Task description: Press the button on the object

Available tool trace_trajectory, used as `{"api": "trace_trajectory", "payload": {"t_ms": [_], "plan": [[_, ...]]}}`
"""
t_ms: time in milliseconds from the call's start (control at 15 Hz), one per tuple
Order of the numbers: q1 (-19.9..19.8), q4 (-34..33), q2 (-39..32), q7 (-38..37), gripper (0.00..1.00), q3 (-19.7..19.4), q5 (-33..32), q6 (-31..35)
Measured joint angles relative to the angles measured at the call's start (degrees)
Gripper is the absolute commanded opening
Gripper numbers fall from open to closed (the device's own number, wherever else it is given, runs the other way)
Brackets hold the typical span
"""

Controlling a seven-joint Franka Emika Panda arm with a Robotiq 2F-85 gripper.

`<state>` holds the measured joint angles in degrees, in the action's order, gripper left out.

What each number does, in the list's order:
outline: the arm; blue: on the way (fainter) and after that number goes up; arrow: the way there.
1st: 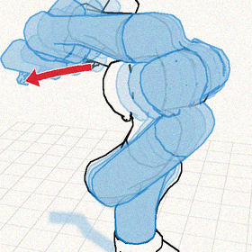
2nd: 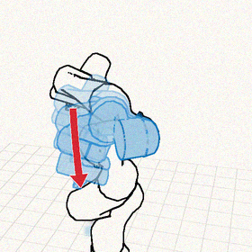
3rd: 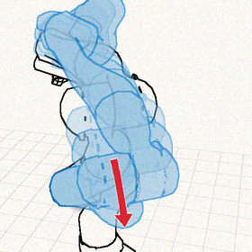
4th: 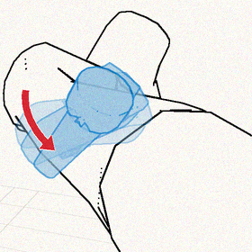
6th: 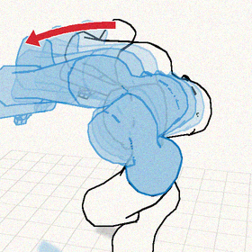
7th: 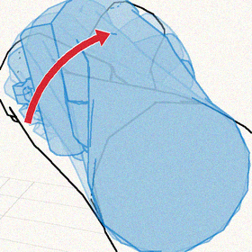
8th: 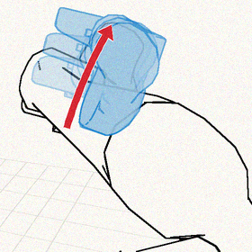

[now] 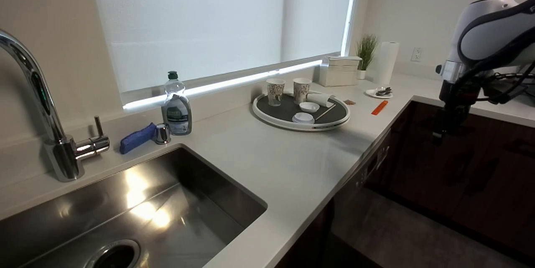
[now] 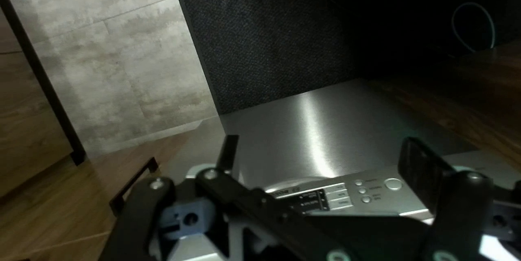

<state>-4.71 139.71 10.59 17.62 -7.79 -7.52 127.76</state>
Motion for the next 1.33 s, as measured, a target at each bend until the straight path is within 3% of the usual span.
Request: {"api": "trace_trajectory", "payload": {"t_ms": [333,733,800,933,1333], "plan": [[-3.2,-1.3,-7.7,8.4,1.0,-4.8,1.6,6.8],[-4.8,-4.8,-16.2,18.3,0.98,-4.6,6.2,12.7],[-5.1,-5.4,-17.3,19.2,0.73,-4.3,6.9,13.5],[-5.8,-6.9,-19.7,20.4,0.72,-3.5,8.0,15.1],[-8.5,-11.0,-26.0,23.2,0.26,-0.5,9.9,20.2]]}}
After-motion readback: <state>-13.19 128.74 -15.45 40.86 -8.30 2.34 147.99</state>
